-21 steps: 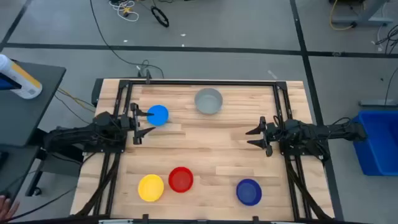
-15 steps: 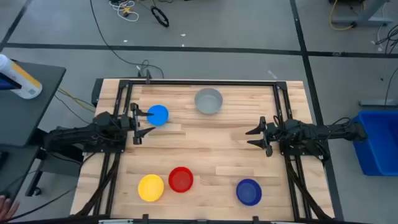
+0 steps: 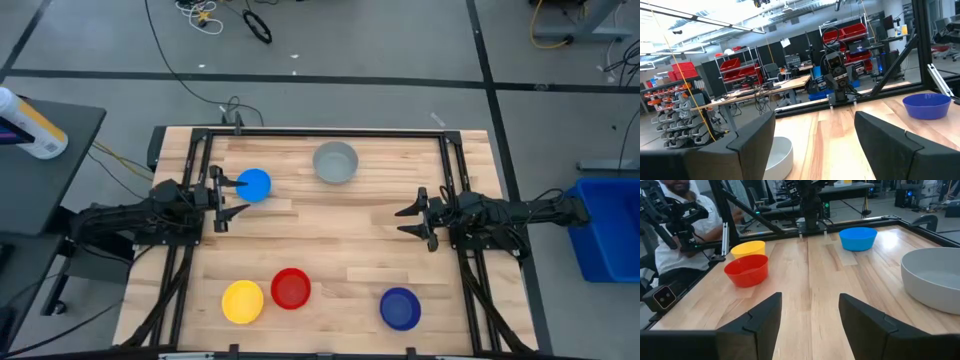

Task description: Nest bowls inside each other

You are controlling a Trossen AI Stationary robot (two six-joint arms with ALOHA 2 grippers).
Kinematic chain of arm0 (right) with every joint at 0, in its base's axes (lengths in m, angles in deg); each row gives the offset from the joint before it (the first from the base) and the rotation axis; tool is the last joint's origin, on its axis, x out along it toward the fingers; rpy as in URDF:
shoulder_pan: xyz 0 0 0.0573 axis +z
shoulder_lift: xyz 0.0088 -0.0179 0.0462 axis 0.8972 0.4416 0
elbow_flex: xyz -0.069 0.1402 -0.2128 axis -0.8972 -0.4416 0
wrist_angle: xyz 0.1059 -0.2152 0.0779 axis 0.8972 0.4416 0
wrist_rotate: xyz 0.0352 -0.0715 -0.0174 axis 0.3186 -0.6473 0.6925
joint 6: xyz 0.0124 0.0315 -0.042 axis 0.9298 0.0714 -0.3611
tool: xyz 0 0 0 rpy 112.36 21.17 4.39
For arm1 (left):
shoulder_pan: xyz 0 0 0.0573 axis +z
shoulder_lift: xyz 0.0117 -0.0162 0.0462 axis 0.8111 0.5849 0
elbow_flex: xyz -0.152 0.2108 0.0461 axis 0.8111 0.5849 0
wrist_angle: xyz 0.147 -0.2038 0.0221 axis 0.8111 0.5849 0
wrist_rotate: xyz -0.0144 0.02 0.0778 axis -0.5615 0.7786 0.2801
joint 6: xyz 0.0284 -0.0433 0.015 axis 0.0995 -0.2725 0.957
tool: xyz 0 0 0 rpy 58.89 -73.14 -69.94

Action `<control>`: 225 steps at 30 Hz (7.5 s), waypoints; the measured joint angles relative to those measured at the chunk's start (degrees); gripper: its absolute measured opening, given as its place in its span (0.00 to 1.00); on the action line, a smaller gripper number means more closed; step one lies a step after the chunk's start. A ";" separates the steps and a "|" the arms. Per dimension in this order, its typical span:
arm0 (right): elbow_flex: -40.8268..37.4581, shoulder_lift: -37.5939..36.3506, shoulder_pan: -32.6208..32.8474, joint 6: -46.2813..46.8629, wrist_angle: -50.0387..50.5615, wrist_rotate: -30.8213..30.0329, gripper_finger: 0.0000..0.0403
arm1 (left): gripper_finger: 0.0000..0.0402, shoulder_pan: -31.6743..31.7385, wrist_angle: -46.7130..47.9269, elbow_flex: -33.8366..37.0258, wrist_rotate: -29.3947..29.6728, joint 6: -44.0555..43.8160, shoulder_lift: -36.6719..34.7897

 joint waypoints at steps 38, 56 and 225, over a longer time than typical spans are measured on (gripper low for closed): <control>0.00 0.00 -0.02 0.01 0.01 0.00 0.50 | 0.70 -0.01 0.00 0.00 0.00 0.01 -0.02; 0.00 0.00 -0.02 0.35 -8.54 -3.52 0.50 | 0.70 0.01 -0.11 0.00 -0.15 -5.63 0.00; 76.46 99.62 -30.91 -10.09 26.27 -7.10 0.24 | 0.69 0.06 4.36 -0.79 5.16 -20.21 27.65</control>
